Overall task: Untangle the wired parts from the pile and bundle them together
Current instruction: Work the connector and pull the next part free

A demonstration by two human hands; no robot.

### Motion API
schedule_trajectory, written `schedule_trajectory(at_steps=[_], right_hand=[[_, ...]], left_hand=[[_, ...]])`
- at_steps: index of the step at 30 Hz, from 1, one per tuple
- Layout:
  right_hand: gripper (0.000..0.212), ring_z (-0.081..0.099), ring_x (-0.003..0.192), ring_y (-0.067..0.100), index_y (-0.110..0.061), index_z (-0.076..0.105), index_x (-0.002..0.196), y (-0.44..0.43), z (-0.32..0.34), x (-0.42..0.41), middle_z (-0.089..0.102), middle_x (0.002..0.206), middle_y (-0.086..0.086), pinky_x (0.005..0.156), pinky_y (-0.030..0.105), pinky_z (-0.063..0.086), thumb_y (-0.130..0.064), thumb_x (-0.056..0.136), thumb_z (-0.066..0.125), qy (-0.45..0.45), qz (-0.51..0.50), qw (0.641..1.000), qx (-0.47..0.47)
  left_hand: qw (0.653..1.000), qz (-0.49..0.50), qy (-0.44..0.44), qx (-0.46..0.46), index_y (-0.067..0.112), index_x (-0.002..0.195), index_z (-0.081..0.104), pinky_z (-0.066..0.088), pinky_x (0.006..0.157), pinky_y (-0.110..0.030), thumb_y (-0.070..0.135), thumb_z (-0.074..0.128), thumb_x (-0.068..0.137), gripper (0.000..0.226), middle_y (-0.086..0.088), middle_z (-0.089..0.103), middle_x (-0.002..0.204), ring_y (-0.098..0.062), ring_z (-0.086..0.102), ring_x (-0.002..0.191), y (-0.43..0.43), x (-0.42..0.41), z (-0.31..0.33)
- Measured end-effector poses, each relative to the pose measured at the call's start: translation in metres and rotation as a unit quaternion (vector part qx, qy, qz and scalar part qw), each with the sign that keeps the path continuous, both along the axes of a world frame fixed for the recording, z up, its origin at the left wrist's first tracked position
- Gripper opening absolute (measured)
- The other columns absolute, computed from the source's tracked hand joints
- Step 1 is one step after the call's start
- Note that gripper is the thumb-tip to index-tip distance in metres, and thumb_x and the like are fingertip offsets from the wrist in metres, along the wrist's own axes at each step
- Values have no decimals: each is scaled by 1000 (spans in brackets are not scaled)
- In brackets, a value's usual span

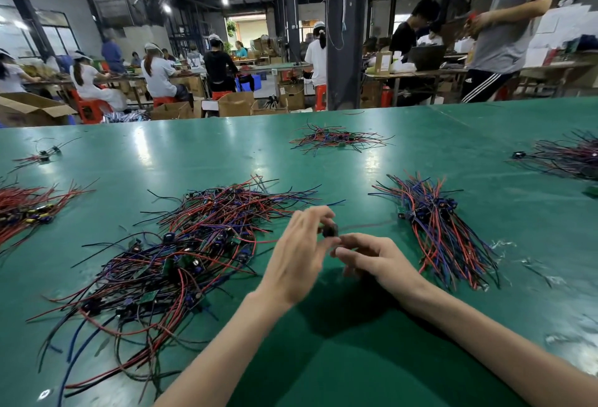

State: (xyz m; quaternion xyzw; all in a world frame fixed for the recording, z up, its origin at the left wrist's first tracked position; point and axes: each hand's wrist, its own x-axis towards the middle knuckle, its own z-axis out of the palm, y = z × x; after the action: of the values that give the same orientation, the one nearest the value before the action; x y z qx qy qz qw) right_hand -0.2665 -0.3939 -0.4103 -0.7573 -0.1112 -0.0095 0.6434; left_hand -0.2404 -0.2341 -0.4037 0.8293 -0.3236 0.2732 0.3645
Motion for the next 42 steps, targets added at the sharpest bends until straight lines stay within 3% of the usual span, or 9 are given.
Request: schedule_trajectory(at_steps=[5,11,14,17,24,30,33,39,42], right_hand=[[19,55,56,9,-8,71,84,-3,4,1,65,67,1,52,17,42,-21,71,66,64,-10,987,150],[20,58,54,11,-6,71,87,-10,11,4,71,80,6,52,20,50,-22,76,63,140,-8,956,258],[16,58,54,10,-8,70,90,-11,11,4,69,78,1,52,20,49,-18,81,61,160,-14,949,270],[14,55,55,8,-11,70,94,-14,11,6,66,75,-3,52,19,49,-11,86,58,170,-19,945,277],[10,51,45,5,-8,67,81,-21,13,12,66,64,0,45,17,48,-8,71,67,189,-63,933,301],[21,50,42,5,-6,70,78,-21,11,12,67,62,1,40,16,44,-14,59,75,185,-85,951,234],[18,51,45,7,-11,72,72,-20,11,11,67,62,3,40,15,41,-17,56,79,175,-73,961,199],[16,49,51,13,-9,67,68,-16,8,10,61,63,5,52,23,41,-13,57,78,178,-43,963,199],[15,46,48,12,-6,65,71,-15,9,10,61,60,6,49,21,42,-13,63,75,188,-35,959,209]], left_hand=[[997,-43,69,-13,14,119,50,35,90,-9,0,63,84,40,10,54,105,-9,51,105,-10,-7,-10],[991,-54,118,-36,18,126,47,35,100,-13,-11,49,86,49,4,60,121,0,51,116,-10,-10,-7],[987,-53,135,-63,19,125,49,43,95,-18,-10,50,87,48,12,57,118,-6,58,97,-13,-12,-7],[978,-39,173,-111,27,115,48,51,86,-27,-10,55,86,48,3,55,115,-13,63,79,-16,-13,-8],[886,-85,414,-192,14,92,53,56,80,-50,-13,54,87,28,-8,55,90,-39,69,77,-20,-13,-9],[788,-153,531,-270,1,98,55,59,66,-41,-2,58,90,9,-13,60,81,-29,67,65,-23,-18,-3],[775,-160,539,-288,-2,101,55,59,59,-39,12,59,92,17,-11,66,84,-24,68,65,-24,-18,-1],[764,-157,555,-288,0,93,57,58,54,-34,14,60,91,15,-5,67,78,-17,66,62,-26,-20,-5],[749,-170,570,-291,0,96,59,59,57,-34,10,60,91,11,-7,69,79,-18,65,62,-26,-21,-3]])
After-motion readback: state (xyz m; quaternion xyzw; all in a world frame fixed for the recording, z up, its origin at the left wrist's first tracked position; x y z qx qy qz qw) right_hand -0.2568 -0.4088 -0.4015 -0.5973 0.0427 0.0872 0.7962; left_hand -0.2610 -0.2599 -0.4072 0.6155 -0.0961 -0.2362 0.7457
